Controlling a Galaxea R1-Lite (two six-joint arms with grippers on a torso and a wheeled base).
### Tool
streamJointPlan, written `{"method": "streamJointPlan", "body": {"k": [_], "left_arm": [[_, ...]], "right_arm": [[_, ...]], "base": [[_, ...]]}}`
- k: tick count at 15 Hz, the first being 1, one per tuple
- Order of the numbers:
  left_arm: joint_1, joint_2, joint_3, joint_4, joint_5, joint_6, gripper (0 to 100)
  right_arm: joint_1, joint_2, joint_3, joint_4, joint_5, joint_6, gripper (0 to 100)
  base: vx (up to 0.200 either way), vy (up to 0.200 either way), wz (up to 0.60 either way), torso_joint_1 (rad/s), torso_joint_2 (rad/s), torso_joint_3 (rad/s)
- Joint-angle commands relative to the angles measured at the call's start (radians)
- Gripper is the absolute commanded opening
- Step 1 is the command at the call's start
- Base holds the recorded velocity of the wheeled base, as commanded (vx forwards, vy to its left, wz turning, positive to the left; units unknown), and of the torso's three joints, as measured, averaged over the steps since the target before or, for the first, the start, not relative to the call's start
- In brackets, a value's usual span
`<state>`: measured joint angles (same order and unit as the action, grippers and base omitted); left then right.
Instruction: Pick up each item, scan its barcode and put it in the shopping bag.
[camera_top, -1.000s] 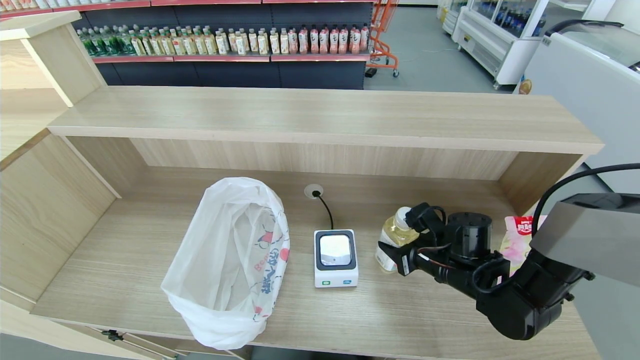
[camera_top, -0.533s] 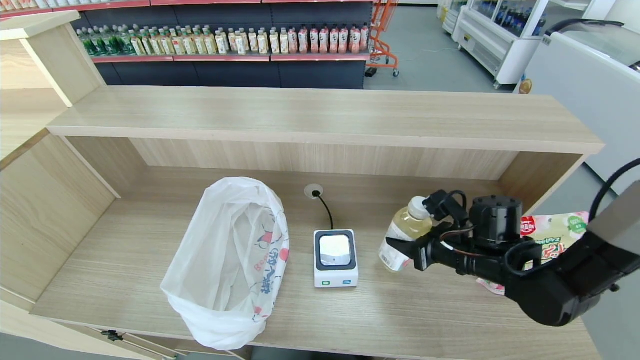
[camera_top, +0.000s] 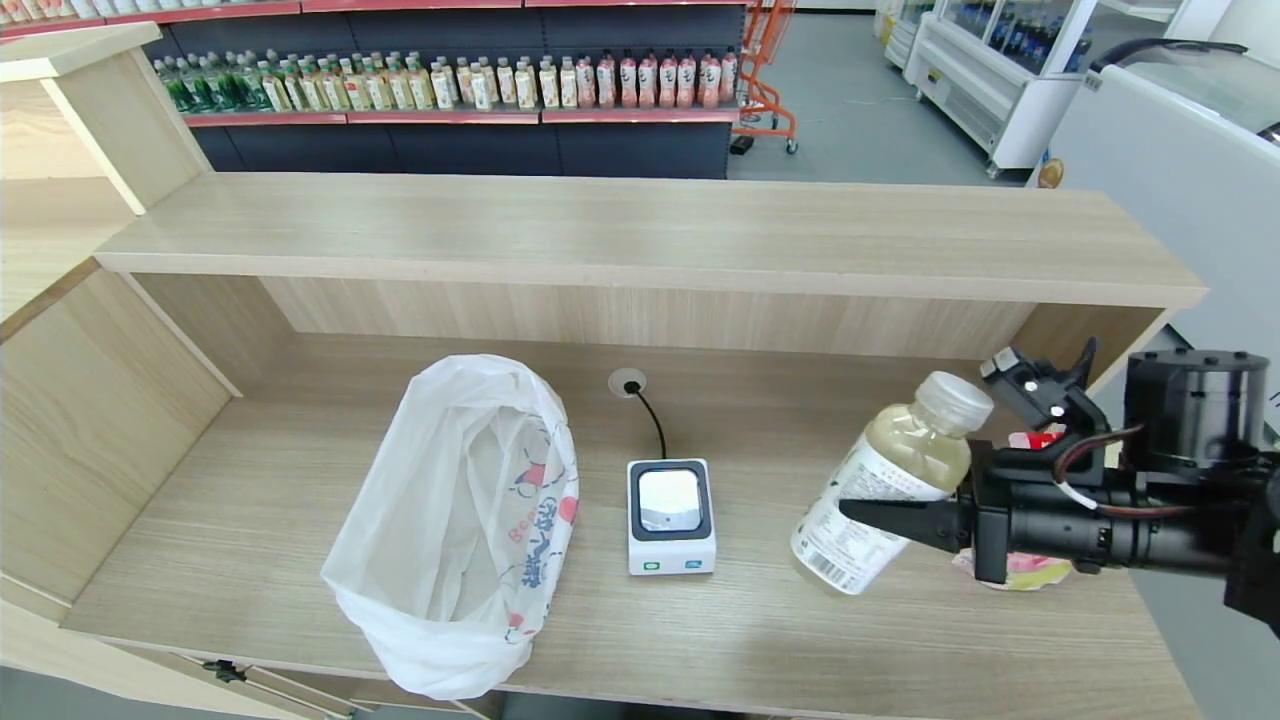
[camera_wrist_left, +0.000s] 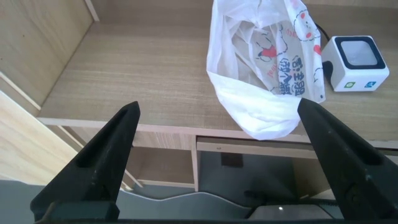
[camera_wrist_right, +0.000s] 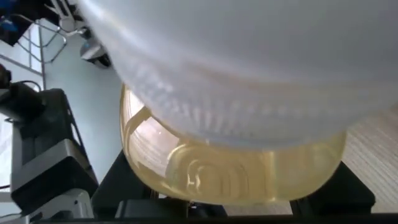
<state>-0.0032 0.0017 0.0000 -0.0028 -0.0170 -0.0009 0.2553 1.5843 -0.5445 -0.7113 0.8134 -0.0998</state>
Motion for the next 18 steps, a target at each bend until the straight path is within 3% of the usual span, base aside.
{"method": "streamJointPlan", "body": {"k": [1,4,10,18], "left_arm": [[0.0,0.0,0.0,0.0,0.0,-0.001,100],[0.0,0.0,0.0,0.0,0.0,-0.001,100],[0.0,0.0,0.0,0.0,0.0,-0.001,100],[0.0,0.0,0.0,0.0,0.0,-0.001,100]], "right_arm": [[-0.004,-0.092,0.08,0.004,0.053,-0.001,0],[0.025,-0.125,0.143,0.009,0.139,0.002,0],[0.11,-0.201,0.089,0.211,0.178,0.002,0],[0.196,-0.198,0.08,0.217,0.174,0.046,0]], "base": [[0.0,0.0,0.0,0.0,0.0,0.0],[0.0,0.0,0.0,0.0,0.0,0.0],[0.0,0.0,0.0,0.0,0.0,0.0],[0.0,0.0,0.0,0.0,0.0,0.0]]}}
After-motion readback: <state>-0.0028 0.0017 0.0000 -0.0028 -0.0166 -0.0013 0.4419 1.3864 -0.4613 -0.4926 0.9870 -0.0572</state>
